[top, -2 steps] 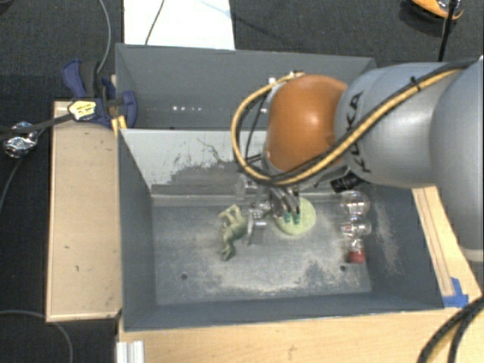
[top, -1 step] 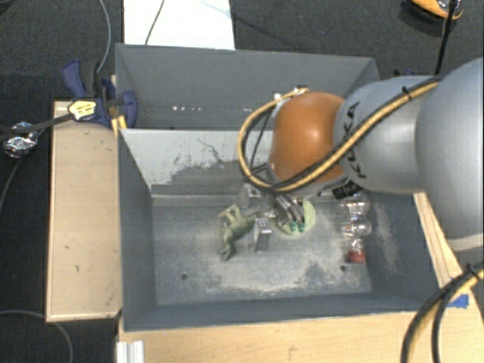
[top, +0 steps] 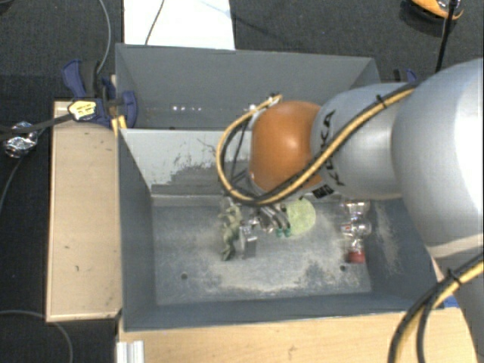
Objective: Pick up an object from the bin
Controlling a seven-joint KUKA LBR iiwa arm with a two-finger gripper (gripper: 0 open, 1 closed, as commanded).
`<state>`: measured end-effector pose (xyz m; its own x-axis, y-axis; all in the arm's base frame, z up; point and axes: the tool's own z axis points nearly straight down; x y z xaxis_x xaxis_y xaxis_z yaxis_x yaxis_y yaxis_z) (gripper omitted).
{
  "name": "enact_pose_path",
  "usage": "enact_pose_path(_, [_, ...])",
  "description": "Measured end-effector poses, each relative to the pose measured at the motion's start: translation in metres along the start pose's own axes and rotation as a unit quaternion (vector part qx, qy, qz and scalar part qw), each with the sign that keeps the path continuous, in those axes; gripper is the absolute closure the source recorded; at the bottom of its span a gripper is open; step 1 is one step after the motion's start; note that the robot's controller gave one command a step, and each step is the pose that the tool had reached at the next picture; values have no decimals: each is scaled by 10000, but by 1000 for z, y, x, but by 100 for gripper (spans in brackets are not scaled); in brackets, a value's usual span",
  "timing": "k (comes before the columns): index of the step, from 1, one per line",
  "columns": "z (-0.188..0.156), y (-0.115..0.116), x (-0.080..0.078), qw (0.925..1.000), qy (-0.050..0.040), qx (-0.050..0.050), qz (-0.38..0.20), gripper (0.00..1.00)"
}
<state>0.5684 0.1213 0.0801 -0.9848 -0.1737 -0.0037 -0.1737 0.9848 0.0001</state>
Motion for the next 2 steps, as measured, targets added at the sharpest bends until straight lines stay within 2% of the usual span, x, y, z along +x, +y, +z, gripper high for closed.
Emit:
enact_pose_path(1, [7, 13, -9, 9958, -42, -15, -915, 100])
enact_pose_path(2, [7, 13, -9, 9959, -41, -14, -907, 100])
